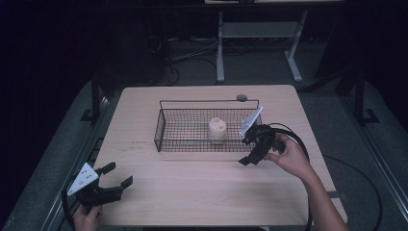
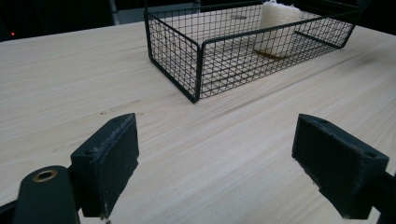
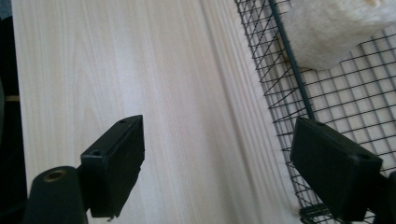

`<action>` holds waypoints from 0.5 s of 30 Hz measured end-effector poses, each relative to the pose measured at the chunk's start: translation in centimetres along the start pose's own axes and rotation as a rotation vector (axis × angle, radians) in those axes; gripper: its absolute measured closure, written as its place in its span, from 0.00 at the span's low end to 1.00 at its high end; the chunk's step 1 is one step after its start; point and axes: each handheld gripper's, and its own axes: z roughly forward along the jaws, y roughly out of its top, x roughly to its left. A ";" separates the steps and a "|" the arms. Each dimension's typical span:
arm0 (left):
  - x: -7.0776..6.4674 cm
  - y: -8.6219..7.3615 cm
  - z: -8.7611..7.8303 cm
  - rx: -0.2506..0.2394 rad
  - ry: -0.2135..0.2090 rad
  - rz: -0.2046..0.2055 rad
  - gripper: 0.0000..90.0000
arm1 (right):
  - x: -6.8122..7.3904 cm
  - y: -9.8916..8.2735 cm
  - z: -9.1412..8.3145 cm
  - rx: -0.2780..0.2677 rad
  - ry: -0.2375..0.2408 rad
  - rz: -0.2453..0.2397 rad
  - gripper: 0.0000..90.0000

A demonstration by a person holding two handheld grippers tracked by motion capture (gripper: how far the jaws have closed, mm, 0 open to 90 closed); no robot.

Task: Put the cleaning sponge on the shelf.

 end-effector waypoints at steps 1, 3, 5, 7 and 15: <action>0.0 0.0 0.0 0.001 0.001 0.000 0.15 | 0.1 -0.1 0.1 -0.008 -0.002 -0.002 0.19; 0.0 0.0 0.0 -0.001 0.002 -0.002 0.15 | 0.4 -0.2 0.1 -0.019 -0.004 -0.006 0.19; 0.0 0.0 0.0 -0.002 0.001 -0.003 0.16 | 0.5 -0.5 0.2 -0.021 0.003 -0.006 0.19; 0.0 0.0 0.0 -0.001 0.002 -0.005 0.16 | 0.7 -0.7 0.4 -0.012 0.006 -0.008 0.19; 0.0 0.0 0.0 0.000 0.001 0.001 0.16 | 1.4 -1.6 0.2 -0.026 0.003 0.003 0.19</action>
